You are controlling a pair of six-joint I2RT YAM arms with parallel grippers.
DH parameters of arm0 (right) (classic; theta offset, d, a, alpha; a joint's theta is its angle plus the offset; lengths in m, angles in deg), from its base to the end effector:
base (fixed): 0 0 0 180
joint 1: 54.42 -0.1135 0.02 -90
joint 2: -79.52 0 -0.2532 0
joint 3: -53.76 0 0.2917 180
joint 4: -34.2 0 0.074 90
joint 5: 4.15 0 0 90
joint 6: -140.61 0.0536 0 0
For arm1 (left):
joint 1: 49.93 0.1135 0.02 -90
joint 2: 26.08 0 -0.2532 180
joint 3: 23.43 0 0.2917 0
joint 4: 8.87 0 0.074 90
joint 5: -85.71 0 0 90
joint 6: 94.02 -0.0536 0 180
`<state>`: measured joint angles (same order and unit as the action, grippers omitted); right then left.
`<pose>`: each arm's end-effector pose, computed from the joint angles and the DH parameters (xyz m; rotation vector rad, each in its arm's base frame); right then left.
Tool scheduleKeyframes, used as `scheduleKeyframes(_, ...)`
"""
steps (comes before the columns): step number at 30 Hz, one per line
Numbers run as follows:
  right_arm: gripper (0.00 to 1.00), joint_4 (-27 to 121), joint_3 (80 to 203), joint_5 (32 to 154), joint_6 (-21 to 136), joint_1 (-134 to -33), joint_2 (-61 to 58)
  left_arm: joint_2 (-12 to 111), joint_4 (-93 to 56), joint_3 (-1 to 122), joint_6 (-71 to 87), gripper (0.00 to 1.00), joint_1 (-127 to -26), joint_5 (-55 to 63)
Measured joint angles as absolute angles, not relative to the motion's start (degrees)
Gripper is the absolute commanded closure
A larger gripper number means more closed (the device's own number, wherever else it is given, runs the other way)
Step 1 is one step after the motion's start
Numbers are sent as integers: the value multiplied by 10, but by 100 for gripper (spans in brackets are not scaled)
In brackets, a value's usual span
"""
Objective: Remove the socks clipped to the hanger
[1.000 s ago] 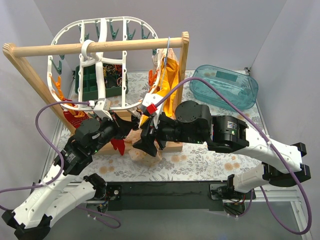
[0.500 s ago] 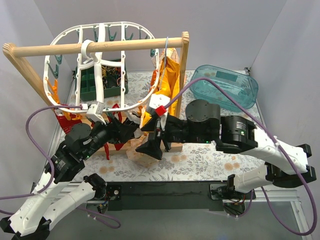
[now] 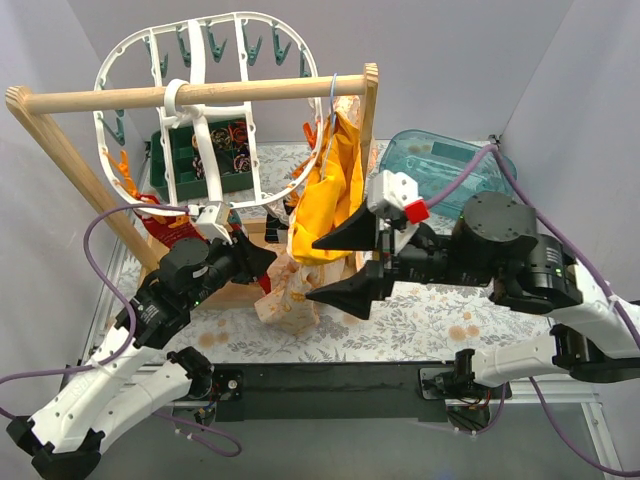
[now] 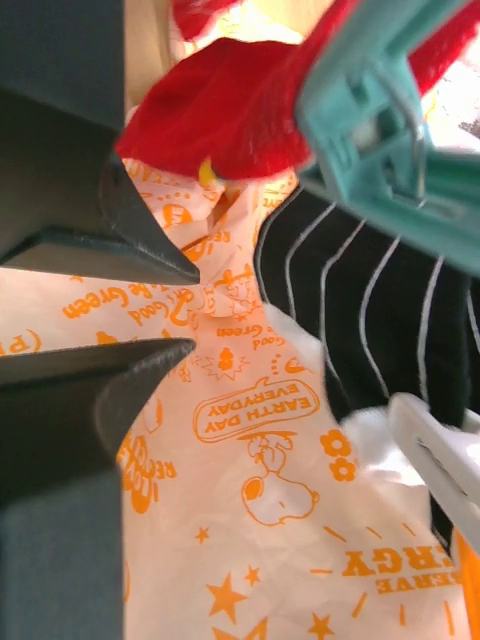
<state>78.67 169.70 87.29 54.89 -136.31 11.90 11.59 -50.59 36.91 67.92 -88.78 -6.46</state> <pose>0.0332 0.2426 0.5741 -1.0398 1.2580 1.2073 0.1643 -0.1297 0.3390 -0.6302 2.0212 -1.2190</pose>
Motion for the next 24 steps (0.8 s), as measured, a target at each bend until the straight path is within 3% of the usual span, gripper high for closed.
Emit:
scheduleKeyframes(3,21,782,1697,879,549,-1363,93,118,-497,369,680,67,-888,-65)
scheduleKeyframes(4,21,781,1697,882,549,-1363,78,118,-495,369,680,55,-888,-65)
scheduleKeyframes(7,21,780,1697,892,550,-1363,37,114,-497,369,685,41,-888,-66)
scheduleKeyframes(16,20,773,1690,887,559,-1363,-24,-6,-511,350,709,37,-888,-71)
scheduleKeyframes(24,22,755,1663,796,616,-1346,-45,-17,-509,350,704,32,-888,-80)
